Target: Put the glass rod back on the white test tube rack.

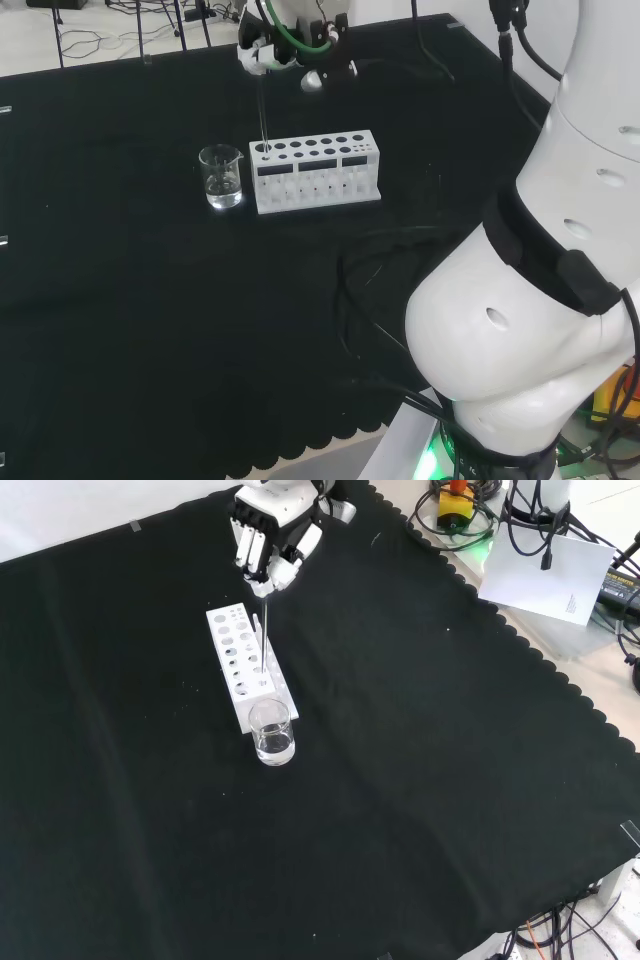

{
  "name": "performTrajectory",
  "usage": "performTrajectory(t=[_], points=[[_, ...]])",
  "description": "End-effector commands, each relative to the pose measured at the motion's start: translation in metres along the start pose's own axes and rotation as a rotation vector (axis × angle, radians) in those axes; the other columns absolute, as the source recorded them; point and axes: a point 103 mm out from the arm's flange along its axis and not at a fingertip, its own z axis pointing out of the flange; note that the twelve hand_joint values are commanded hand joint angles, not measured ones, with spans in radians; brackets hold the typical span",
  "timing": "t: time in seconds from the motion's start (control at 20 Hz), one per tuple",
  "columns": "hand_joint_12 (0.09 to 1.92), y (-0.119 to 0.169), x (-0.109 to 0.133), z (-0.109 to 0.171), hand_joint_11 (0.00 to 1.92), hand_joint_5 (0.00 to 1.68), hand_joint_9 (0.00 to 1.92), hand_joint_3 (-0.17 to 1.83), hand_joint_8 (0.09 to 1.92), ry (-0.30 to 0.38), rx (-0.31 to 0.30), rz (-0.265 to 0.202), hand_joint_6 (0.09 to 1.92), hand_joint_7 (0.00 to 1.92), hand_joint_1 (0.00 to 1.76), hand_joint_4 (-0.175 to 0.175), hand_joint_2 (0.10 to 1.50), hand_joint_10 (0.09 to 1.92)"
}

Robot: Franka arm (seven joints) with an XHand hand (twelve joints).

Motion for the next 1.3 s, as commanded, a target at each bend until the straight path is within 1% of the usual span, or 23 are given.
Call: performTrajectory(t=[0.05, 0.1, 0.2, 0.3, 0.45, 0.6, 0.75, 0.95, 1.3], points=[[0.93, 0.002, 0.004, 0.01, 1.6, 1.08, 1.52, -0.17, 1.29, 0.004, 0.023, 0.003, 0.58, 1.02, 1.29, -0.175, 1.18, 1.17], [0.93, 0.002, 0.01, 0.007, 1.6, 1.08, 1.52, -0.17, 1.29, -0.004, 0.03, 0.005, 0.58, 1.02, 1.29, -0.175, 1.18, 1.17], [0.93, 0.003, 0.009, 0.008, 1.6, 1.08, 1.52, -0.17, 1.29, 0.004, 0.029, -0.003, 0.58, 1.02, 1.29, -0.175, 1.18, 1.17], [0.93, 0.001, -0.004, 0.024, 1.6, 1.08, 1.52, -0.17, 1.29, 0.013, 0.038, -0.007, 0.58, 1.02, 1.29, -0.175, 1.18, 1.17], [0.93, -0.001, -0.008, 0.034, 1.6, 1.08, 1.52, -0.17, 1.29, 0.014, 0.046, 0.002, 0.58, 1.02, 1.29, -0.175, 1.18, 1.17], [0.93, 0.0, -0.009, 0.038, 1.6, 1.08, 1.52, -0.17, 1.29, 0.012, 0.061, 0.002, 0.58, 1.02, 1.29, -0.175, 1.18, 1.17], [0.93, 0.002, -0.011, 0.038, 1.6, 1.08, 1.52, -0.17, 1.29, 0.005, 0.072, 0.015, 0.58, 1.02, 1.29, -0.175, 1.18, 1.17], [0.93, 0.005, -0.011, 0.047, 1.59, 1.08, 1.52, -0.17, 1.28, 0.006, 0.082, 0.012, 0.58, 1.02, 1.29, -0.175, 1.18, 1.17], [0.93, 0.007, -0.009, 0.05, 1.59, 1.07, 1.52, -0.17, 1.28, -0.01, 0.092, 0.018, 0.58, 1.02, 1.29, -0.175, 1.18, 1.17]])
